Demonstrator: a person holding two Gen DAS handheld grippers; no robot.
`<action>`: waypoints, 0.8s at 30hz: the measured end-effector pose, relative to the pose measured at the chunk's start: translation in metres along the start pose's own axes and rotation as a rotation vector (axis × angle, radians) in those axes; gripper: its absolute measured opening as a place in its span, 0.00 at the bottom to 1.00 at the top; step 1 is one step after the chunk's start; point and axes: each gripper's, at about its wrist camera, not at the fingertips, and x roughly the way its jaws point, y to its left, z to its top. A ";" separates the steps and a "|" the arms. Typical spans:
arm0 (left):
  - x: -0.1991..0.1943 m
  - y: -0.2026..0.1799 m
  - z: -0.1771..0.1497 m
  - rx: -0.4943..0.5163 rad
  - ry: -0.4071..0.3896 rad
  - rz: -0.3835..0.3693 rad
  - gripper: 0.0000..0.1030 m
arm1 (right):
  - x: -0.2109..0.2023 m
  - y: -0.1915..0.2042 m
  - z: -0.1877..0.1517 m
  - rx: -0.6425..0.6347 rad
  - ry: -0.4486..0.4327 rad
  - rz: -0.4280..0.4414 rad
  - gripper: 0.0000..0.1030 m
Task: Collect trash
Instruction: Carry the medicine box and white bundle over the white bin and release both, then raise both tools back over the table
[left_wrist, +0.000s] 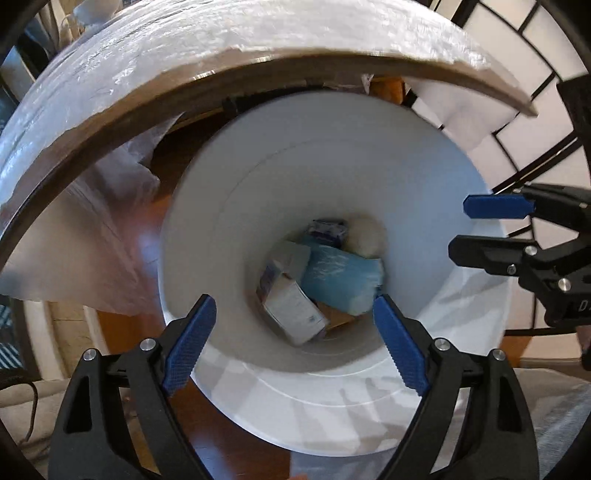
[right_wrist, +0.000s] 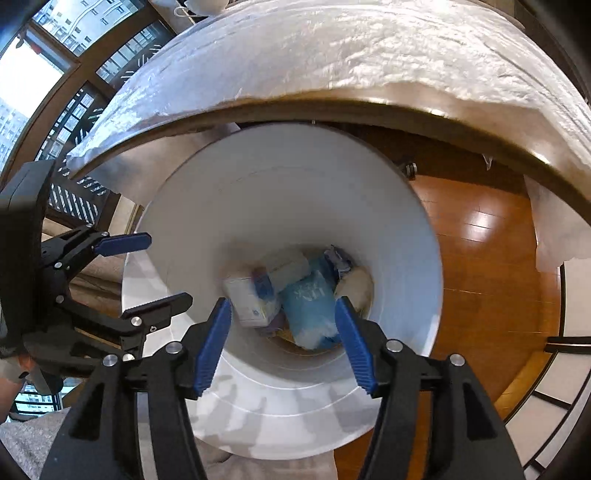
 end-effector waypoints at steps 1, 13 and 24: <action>-0.002 0.000 0.001 -0.003 -0.005 -0.008 0.87 | -0.004 0.001 0.001 0.000 -0.009 -0.001 0.58; -0.083 0.013 0.032 -0.065 -0.173 -0.065 0.87 | -0.082 0.003 0.034 -0.006 -0.191 0.034 0.60; -0.130 0.120 0.149 -0.237 -0.435 0.245 0.99 | -0.118 -0.081 0.154 0.071 -0.461 -0.236 0.95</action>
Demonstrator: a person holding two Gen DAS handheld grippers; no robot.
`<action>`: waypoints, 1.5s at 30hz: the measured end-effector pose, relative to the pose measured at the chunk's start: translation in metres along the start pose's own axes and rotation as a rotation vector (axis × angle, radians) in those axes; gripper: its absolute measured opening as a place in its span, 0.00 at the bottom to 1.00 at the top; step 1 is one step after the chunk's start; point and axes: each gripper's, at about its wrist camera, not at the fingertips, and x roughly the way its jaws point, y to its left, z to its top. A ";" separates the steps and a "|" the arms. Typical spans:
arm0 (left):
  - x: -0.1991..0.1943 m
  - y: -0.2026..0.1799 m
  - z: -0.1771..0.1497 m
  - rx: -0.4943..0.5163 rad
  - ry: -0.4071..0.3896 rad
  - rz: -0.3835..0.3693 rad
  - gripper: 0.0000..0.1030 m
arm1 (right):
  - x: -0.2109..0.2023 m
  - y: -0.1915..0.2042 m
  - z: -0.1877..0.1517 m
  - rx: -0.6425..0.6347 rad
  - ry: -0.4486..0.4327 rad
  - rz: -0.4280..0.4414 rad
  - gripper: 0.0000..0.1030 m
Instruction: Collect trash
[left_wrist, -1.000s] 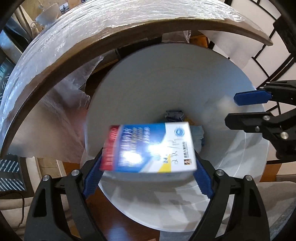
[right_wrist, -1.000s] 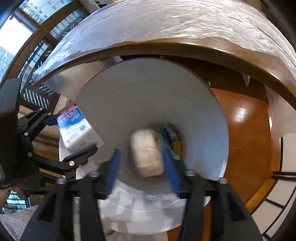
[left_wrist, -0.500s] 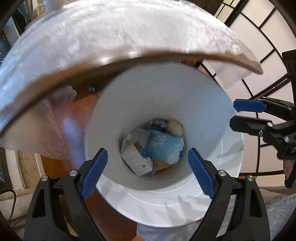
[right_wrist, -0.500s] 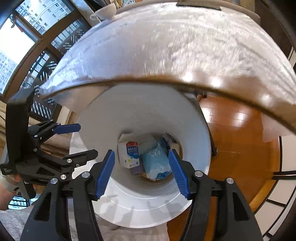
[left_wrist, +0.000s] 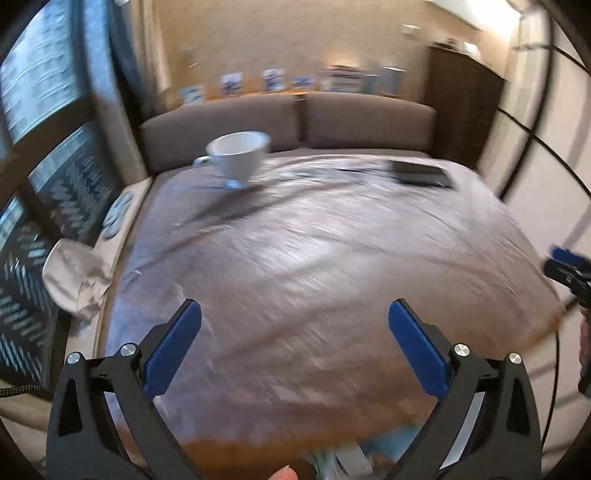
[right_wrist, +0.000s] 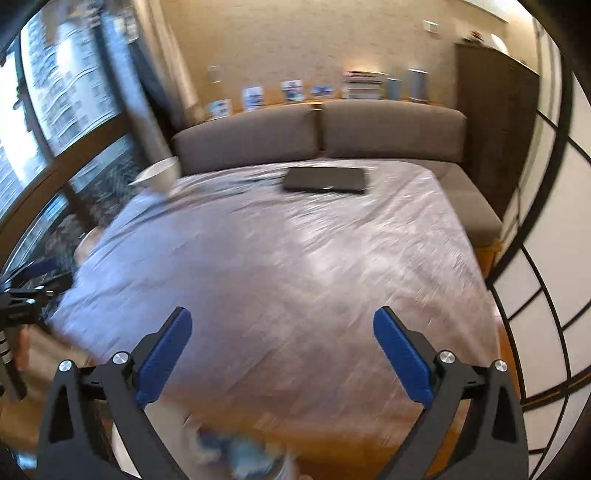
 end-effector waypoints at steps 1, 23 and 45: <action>0.015 0.008 0.009 -0.021 0.008 0.016 0.99 | 0.015 -0.010 0.010 0.007 0.004 -0.027 0.95; 0.144 0.050 0.051 -0.128 0.108 0.136 0.99 | 0.142 -0.076 0.055 0.040 0.089 -0.228 0.96; 0.147 0.056 0.047 -0.150 0.099 0.100 0.99 | 0.138 -0.077 0.054 0.042 0.090 -0.235 0.96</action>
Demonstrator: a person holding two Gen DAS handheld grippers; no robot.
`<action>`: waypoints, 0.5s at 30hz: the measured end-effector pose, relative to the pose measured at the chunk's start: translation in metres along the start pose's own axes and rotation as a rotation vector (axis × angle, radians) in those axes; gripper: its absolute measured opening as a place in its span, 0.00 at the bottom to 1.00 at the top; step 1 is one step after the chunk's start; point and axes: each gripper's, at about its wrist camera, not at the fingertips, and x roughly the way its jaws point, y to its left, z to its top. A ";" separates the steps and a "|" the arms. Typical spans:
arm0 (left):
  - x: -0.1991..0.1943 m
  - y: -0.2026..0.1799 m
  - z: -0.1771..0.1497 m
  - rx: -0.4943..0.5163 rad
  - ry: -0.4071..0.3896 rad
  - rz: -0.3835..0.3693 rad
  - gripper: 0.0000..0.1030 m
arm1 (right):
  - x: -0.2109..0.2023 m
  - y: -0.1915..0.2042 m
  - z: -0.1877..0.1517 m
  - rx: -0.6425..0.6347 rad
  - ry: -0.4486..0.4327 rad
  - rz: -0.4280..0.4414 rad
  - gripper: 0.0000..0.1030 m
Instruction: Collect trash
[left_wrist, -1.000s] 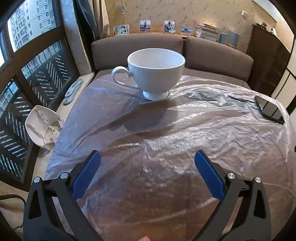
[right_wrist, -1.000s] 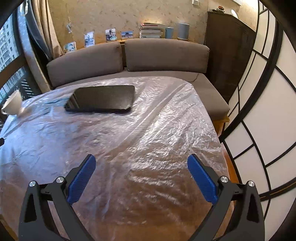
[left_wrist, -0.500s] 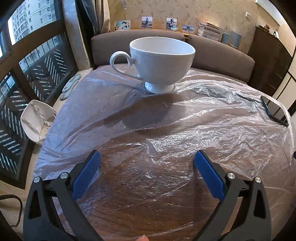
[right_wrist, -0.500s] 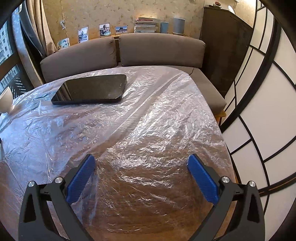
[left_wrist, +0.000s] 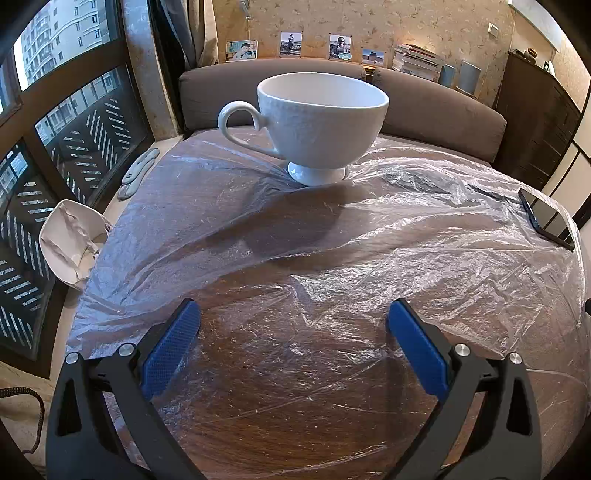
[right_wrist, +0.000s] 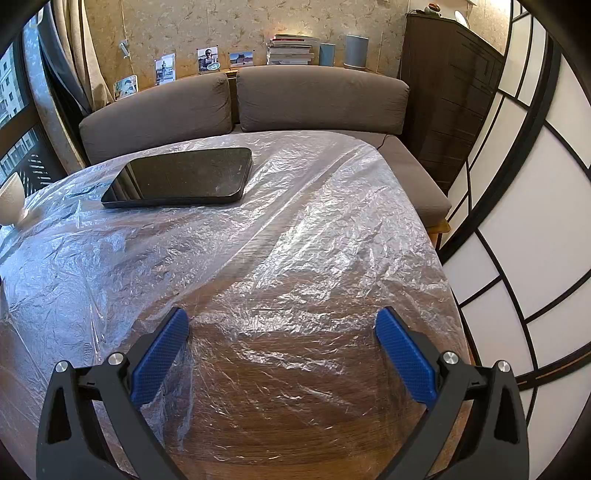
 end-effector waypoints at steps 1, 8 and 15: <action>0.000 0.000 0.000 0.000 0.000 0.000 0.99 | 0.000 0.000 0.000 0.000 0.000 0.000 0.96; 0.000 0.000 0.000 0.000 0.000 0.000 0.99 | 0.000 0.000 0.000 0.000 0.000 0.000 0.96; 0.000 -0.001 -0.001 -0.005 0.000 0.009 0.99 | 0.000 0.000 0.000 0.000 0.000 0.000 0.96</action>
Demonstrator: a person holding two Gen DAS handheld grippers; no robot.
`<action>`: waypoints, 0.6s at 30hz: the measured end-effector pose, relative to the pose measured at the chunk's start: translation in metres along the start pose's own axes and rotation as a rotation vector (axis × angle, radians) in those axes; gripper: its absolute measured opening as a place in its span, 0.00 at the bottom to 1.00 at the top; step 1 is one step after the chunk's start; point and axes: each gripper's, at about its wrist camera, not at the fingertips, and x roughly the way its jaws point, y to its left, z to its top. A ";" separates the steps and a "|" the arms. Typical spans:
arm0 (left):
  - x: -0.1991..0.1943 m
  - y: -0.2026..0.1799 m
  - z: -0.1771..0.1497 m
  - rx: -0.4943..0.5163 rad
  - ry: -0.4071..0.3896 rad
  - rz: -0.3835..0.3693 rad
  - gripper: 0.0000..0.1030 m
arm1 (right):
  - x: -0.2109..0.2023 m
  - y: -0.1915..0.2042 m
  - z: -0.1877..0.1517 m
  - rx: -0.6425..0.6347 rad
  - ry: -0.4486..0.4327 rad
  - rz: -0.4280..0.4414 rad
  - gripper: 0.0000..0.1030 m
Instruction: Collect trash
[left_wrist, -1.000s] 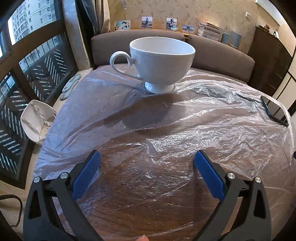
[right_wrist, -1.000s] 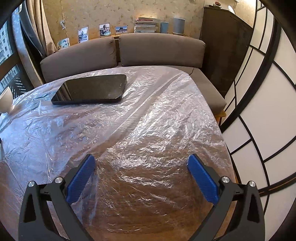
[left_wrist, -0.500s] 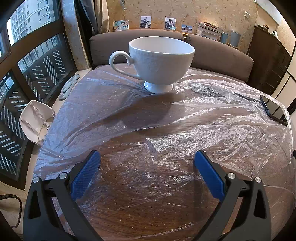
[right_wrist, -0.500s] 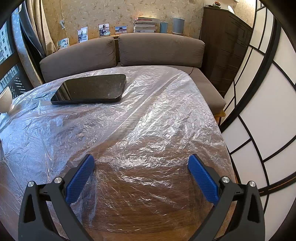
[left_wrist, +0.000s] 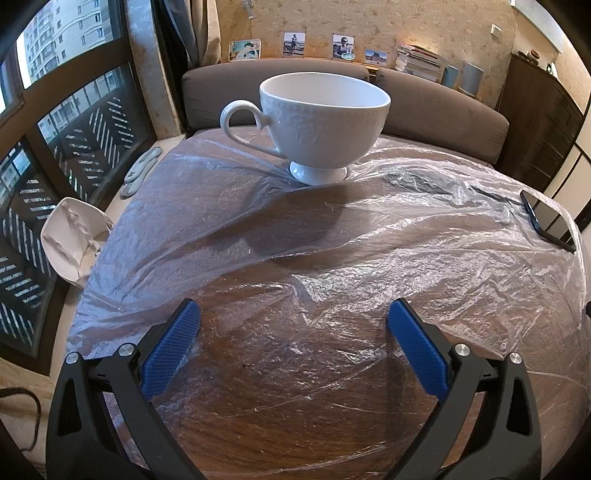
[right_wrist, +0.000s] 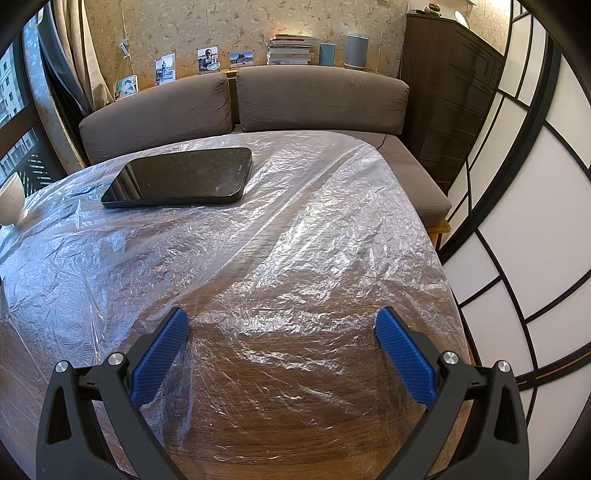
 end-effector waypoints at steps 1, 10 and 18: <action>0.000 0.000 0.000 0.000 0.001 -0.003 0.99 | 0.000 0.000 0.000 0.000 0.000 0.000 0.96; 0.004 0.005 -0.001 -0.010 0.016 -0.007 0.99 | 0.000 0.000 0.000 0.000 0.000 0.000 0.96; 0.004 0.007 -0.001 -0.019 0.009 -0.003 0.99 | 0.000 0.000 0.000 0.000 0.000 0.000 0.96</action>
